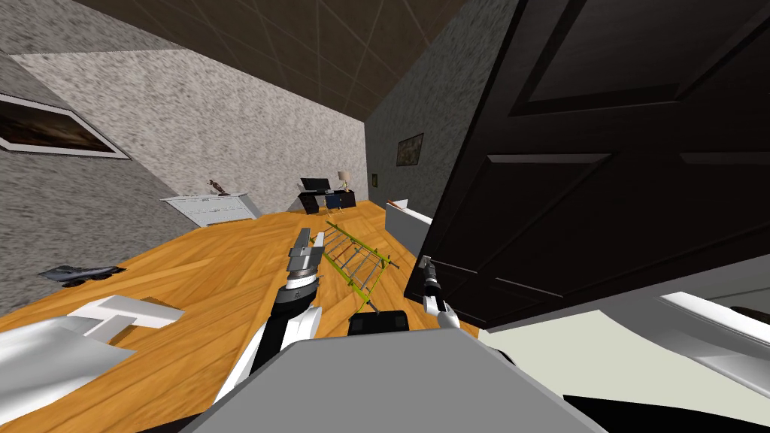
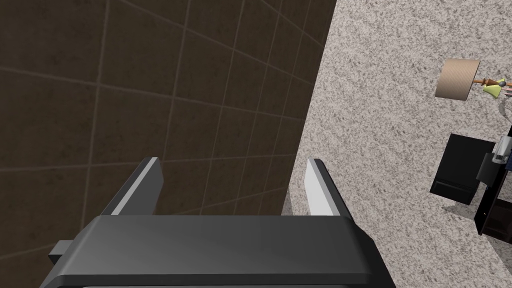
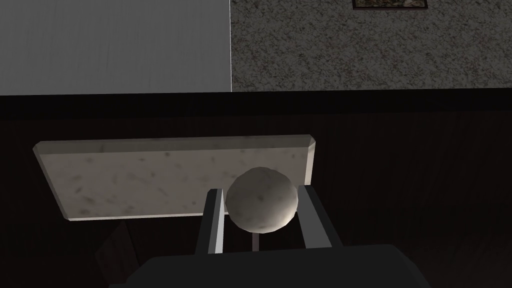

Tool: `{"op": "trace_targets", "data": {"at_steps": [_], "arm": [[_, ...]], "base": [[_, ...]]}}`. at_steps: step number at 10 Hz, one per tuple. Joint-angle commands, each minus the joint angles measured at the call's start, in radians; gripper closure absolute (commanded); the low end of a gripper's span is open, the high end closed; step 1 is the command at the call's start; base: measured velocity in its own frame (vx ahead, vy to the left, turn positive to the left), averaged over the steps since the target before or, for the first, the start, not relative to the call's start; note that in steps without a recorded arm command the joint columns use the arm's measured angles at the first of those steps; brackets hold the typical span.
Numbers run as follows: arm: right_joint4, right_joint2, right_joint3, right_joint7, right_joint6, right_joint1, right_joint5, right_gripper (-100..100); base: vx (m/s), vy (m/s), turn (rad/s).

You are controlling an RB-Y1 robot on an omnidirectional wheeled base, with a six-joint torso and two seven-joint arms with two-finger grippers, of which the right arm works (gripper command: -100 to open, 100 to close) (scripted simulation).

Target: Push the door open

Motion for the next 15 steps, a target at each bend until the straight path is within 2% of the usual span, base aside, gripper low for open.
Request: {"op": "trace_targets", "data": {"at_steps": [1, 15], "arm": [[-0.015, -0.003, -0.003, 0.001, 0.007, 0.004, -0.001, 100], [-0.014, -0.011, -0.045, 0.016, 0.012, 0.004, -0.026, 100]], "base": [[0.03, -0.005, 0.003], [0.054, 0.008, -0.019]]}}
